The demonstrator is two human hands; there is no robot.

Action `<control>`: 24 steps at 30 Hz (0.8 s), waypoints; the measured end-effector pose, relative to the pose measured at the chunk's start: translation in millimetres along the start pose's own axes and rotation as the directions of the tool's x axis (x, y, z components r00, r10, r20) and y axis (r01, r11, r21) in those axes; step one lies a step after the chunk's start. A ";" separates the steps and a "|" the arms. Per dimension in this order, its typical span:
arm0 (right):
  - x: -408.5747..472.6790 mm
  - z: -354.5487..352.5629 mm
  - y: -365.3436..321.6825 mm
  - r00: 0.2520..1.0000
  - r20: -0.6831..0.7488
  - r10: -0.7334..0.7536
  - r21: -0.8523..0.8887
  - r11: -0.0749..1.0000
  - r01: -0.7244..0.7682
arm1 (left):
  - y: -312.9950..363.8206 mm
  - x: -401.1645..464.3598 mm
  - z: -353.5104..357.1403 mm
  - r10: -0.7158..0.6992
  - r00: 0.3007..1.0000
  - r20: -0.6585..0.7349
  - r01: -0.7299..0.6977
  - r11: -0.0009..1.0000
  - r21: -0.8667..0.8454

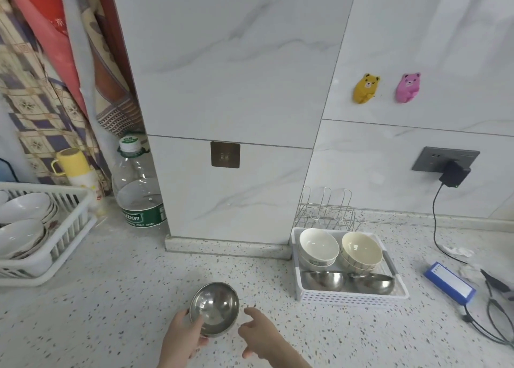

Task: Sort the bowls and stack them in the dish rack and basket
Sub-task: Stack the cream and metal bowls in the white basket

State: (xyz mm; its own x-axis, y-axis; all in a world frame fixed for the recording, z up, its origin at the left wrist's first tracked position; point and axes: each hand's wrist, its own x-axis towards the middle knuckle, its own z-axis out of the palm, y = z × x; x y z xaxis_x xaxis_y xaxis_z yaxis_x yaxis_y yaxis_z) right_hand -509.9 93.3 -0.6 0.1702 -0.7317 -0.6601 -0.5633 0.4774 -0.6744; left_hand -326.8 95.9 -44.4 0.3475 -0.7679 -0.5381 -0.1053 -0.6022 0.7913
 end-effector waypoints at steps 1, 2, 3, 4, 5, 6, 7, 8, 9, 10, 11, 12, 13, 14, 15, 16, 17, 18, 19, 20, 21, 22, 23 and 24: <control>0.7 -1.2 1.7 1.000 -0.002 0.004 -0.001 1.000 -0.004 | -0.4 1.4 1.7 0.002 1.000 0.003 -0.003 0.999 0.033; 1.1 -2.7 3.7 1.000 -0.005 0.006 -0.002 1.000 -0.006 | -1.0 2.4 3.5 0.007 1.000 0.010 -0.007 0.998 0.056; 1.0 -4.6 5.7 1.000 -0.008 0.004 0.001 1.000 -0.004 | -2.3 2.8 5.3 0.012 1.000 0.021 -0.013 0.998 0.064; 0.7 -6.8 7.8 1.000 -0.010 0.000 0.005 1.000 0.000 | -3.9 3.3 6.7 0.019 0.999 0.029 -0.021 0.998 0.058; 0.1 -9.1 9.8 1.000 -0.014 -0.005 0.006 1.000 0.006 | -5.8 3.7 7.3 0.024 0.999 0.035 -0.026 0.999 0.046; -0.7 -11.9 12.0 1.000 -0.019 -0.013 0.006 1.000 0.014 | -7.1 3.7 7.6 0.026 0.999 0.040 -0.028 0.999 0.034; -1.4 -15.3 14.2 0.999 -0.027 -0.025 0.008 1.000 0.025 | -7.7 3.7 7.9 0.024 0.999 0.041 -0.025 0.999 0.021; -2.0 -18.9 16.5 0.999 -0.038 -0.037 0.013 0.999 0.038 | -7.8 3.6 8.2 0.017 0.999 0.035 -0.017 1.000 0.008; -2.7 -22.7 18.4 0.997 -0.051 -0.051 0.017 0.999 0.052 | -7.2 3.3 9.0 0.009 0.999 0.031 -0.009 1.000 -0.006; -3.6 -26.7 20.4 0.996 -0.067 -0.066 0.017 0.998 0.067 | -5.2 2.7 10.5 0.007 1.000 0.029 -0.007 1.000 -0.021; -4.6 -30.5 22.1 0.993 -0.086 -0.083 0.015 0.996 0.085 | -1.6 1.5 12.4 0.011 1.000 0.028 -0.010 0.999 -0.037; -5.9 -34.3 23.2 0.989 -0.107 -0.104 0.015 0.994 0.106 | 3.8 0.1 14.5 0.020 0.999 0.027 -0.019 0.998 -0.055; -7.8 -38.2 23.5 0.983 -0.132 -0.131 0.014 0.991 0.134 | 10.4 -1.6 17.3 0.032 0.999 0.029 -0.030 0.997 -0.072; -10.0 -42.7 23.7 0.973 -0.160 -0.165 0.010 0.986 0.169 | 18.0 -3.9 21.0 0.043 0.998 0.036 -0.040 0.995 -0.088; -12.1 -47.7 23.5 0.960 -0.192 -0.205 0.004 0.978 0.210 | 26.0 -6.7 25.2 0.053 0.997 0.048 -0.048 0.993 -0.105; -14.2 -53.3 23.2 0.943 -0.225 -0.246 -0.007 0.968 0.251 | 34.6 -10.3 29.5 0.064 0.996 0.064 -0.055 0.991 -0.124; -16.0 -59.7 23.2 0.923 -0.254 -0.289 -0.024 0.956 0.293 | 42.9 -14.0 34.1 0.075 0.994 0.085 -0.062 0.987 -0.146; -17.5 -66.7 24.0 0.902 -0.277 -0.332 -0.045 0.942 0.333 | 50.9 -17.9 39.1 0.084 0.990 0.111 -0.065 0.984 -0.168; -19.0 -74.4 24.8 0.880 -0.292 -0.374 -0.063 0.926 0.373 | 58.7 -21.9 44.6 0.091 0.986 0.140 -0.064 0.980 -0.186; -20.8 -82.5 25.9 0.860 -0.300 -0.413 -0.072 0.909 0.411 | 65.7 -25.4 50.0 0.098 0.981 0.169 -0.064 0.978 -0.196; -22.5 -91.4 27.5 0.842 -0.305 -0.446 -0.074 0.892 0.446 | 71.9 -28.8 55.7 0.103 0.975 0.197 -0.063 0.978 -0.199; -24.4 -101.0 29.7 0.826 -0.308 -0.472 -0.070 0.877 0.475 | 77.5 -32.0 61.6 0.106 0.970 0.221 -0.062 0.978 -0.198; -26.1 -110.9 32.5 0.813 -0.312 -0.492 -0.064 0.864 0.499 | 82.7 -35.0 67.5 0.109 0.965 0.240 -0.062 0.979 -0.196; -27.7 -121.4 35.9 0.799 -0.319 -0.509 -0.062 0.853 0.518 | 87.7 -38.1 73.6 0.113 0.960 0.257 -0.063 0.979 -0.194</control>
State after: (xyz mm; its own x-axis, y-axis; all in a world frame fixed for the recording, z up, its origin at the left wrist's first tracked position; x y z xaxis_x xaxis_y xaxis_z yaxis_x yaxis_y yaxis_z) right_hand -633.0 71.6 33.7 0.1646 -0.9832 -0.0788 -0.4426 -0.0023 -0.8967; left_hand -417.8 56.3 24.1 0.0820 -0.8610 -0.5020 0.0561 -0.4989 0.8648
